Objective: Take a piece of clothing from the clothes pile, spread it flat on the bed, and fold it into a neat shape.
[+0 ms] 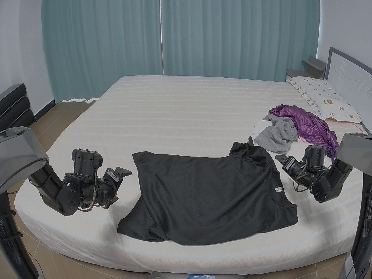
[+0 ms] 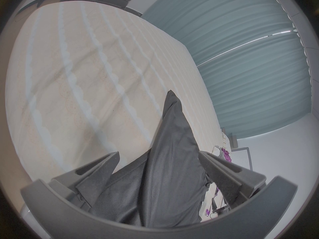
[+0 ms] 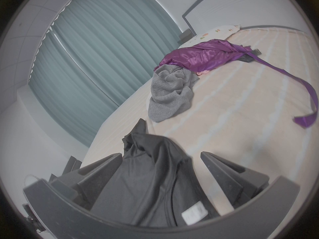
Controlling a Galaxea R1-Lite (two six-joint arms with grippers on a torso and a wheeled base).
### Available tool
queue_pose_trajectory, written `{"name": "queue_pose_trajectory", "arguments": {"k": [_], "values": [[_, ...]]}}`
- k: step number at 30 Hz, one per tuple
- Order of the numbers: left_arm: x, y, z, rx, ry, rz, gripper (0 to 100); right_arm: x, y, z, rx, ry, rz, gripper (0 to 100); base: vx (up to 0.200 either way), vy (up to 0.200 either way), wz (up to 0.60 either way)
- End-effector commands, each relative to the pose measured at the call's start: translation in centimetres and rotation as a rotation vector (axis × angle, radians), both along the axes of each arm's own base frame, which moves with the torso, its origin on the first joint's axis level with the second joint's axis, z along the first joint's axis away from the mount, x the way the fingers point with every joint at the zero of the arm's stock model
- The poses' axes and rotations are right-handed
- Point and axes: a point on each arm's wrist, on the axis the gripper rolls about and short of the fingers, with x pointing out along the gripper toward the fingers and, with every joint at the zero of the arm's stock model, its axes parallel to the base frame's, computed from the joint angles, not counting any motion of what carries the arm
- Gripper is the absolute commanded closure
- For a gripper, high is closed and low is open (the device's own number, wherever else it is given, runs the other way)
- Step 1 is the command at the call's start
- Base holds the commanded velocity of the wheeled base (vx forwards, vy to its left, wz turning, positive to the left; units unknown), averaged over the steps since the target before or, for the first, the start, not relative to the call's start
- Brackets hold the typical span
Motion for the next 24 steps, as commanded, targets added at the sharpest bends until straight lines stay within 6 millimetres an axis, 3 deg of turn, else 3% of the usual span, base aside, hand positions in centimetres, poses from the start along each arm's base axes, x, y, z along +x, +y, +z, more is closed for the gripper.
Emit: {"name": "queue_pose_trajectory", "arguments": {"k": [1,11,24], "values": [[-0.6,0.1,0.2,0.004,0.001,-0.003,0,-4.5,0.2,2.2,0.075,-0.035,0.001,0,0.0,0.0,0.0],[-1.0,0.1,-0.1,0.01,0.016,-0.008,0,-8.0,1.4,0.8,0.113,-0.02,0.044,0,0.0,0.0,0.0],[-1.1,0.0,-0.2,0.008,0.023,-0.011,0,-9.9,1.7,0.3,0.151,0.012,0.046,0,0.0,0.0,0.0]]}}
